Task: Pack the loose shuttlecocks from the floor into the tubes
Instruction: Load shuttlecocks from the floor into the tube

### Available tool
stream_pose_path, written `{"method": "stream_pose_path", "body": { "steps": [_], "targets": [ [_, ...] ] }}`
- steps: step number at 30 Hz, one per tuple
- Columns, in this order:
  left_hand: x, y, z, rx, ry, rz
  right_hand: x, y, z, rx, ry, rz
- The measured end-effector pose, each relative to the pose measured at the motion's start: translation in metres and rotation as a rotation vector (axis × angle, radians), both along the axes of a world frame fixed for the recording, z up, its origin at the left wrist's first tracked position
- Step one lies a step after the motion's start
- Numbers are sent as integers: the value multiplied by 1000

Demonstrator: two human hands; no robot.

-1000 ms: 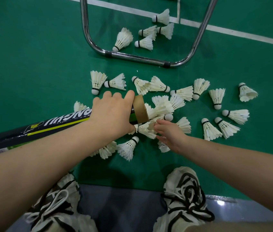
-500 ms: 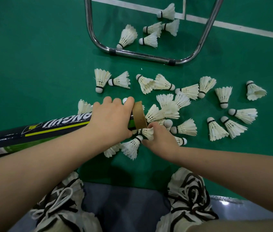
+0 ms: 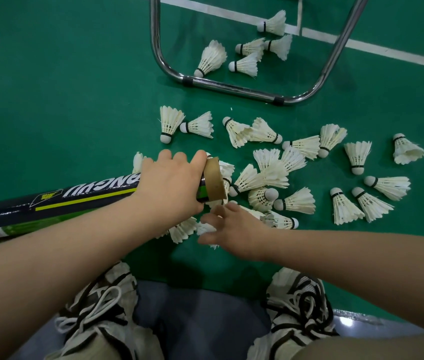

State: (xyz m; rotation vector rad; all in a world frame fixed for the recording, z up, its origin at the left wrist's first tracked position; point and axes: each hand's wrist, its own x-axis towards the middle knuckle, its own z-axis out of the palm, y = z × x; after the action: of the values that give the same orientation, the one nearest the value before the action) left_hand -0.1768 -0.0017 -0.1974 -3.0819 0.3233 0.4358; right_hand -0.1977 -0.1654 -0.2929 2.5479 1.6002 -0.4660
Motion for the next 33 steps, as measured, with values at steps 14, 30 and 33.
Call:
{"method": "stream_pose_path", "body": {
  "steps": [14, 30, 33],
  "targets": [
    [4, 12, 1, -40, 21, 47, 51, -21, 34, 557, 438, -1099],
    [20, 6, 8, 11, 32, 48, 45, -4, 81, 1212, 978, -1589],
    [31, 8, 15, -9, 32, 48, 42, -5, 90, 1018, 958, -1383]
  ]
}}
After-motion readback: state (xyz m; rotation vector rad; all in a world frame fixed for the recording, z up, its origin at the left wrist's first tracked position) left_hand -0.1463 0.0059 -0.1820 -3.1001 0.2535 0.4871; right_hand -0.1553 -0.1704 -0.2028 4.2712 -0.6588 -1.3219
